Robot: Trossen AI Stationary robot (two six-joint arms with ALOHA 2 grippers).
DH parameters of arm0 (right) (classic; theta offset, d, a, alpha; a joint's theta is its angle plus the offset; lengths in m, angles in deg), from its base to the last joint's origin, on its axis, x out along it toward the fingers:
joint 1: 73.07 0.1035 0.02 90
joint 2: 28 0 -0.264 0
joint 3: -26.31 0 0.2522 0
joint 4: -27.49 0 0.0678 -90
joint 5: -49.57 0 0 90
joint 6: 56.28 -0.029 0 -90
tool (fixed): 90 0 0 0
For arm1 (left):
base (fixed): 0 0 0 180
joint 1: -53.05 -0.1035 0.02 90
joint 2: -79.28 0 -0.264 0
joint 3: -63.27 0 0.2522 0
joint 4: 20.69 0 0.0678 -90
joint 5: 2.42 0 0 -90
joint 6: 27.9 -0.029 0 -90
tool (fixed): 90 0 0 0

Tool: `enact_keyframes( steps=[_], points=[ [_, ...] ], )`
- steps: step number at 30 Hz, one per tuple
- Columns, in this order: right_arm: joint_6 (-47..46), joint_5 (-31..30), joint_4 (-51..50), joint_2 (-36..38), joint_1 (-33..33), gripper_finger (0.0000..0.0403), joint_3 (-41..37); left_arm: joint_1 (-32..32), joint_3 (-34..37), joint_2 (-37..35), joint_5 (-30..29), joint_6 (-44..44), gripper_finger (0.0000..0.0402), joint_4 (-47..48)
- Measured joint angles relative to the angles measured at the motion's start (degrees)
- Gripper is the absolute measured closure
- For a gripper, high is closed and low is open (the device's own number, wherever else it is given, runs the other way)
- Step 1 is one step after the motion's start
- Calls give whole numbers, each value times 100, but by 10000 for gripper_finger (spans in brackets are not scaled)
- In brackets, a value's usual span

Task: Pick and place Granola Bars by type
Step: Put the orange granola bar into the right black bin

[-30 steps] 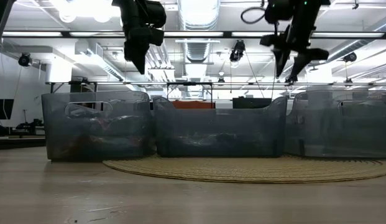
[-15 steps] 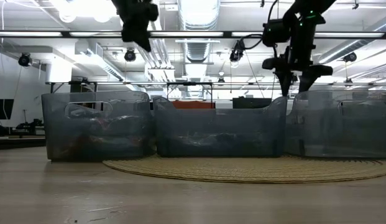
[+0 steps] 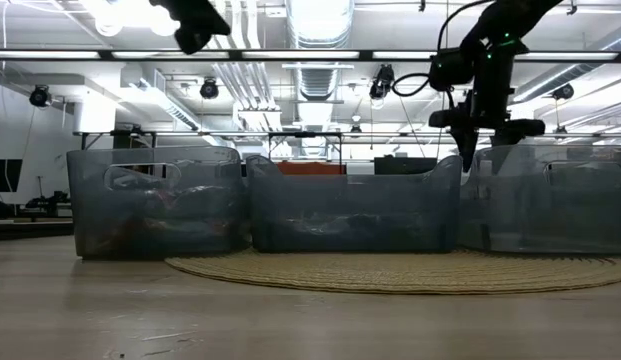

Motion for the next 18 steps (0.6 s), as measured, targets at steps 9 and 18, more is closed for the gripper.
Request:
enact_keyframes(
  steps=[9, 18],
  points=[
    [-416, 324, 582, -232, 0, 177, -402, 0, 611, -804, 49, 241, 402, -201],
    [-495, 341, 601, -1178, 4, 177, -171, 0, 534, -890, 49, 310, 402, -205]
  ],
)
